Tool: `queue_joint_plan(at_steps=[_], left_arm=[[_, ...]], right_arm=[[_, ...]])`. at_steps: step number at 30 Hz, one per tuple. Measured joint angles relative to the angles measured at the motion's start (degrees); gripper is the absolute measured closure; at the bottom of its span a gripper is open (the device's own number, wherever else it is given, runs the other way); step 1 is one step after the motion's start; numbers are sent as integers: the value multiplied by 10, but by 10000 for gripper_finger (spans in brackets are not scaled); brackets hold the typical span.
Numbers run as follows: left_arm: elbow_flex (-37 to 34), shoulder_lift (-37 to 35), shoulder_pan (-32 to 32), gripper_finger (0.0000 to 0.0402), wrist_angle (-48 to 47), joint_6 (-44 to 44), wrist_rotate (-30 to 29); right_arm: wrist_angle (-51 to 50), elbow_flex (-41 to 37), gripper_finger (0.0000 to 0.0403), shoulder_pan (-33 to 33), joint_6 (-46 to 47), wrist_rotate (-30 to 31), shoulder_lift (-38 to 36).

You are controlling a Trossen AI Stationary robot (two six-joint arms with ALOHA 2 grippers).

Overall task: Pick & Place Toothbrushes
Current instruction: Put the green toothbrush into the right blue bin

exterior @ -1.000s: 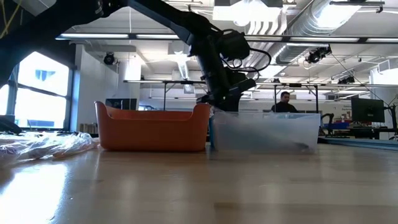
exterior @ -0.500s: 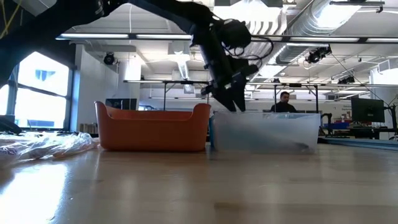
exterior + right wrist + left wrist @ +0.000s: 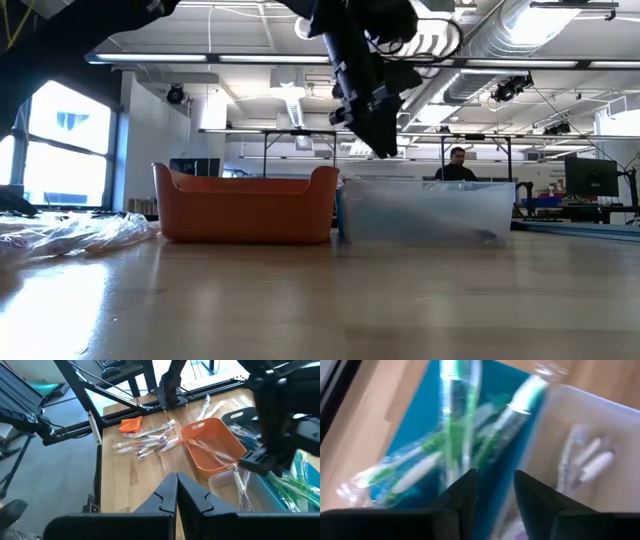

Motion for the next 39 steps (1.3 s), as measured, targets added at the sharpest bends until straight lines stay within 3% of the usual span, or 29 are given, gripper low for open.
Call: queue_joint_plan(at_steps=[9,20,30,39], left_arm=[[0,-25,-79,394,-69,24,-15],[-1,-69,-184,399,-181,-21,-82],[1,-104,-302,401,-170,-64,-117],[0,-109,-372,401,-181,-120,-112]], right_arm=[[-2,0,401,0,3,-4,0],[-12,0,401,0,-2,-29,0],[-39,0,401,0,-2,-35,0],[-52,0,401,0,-2,-35,0]])
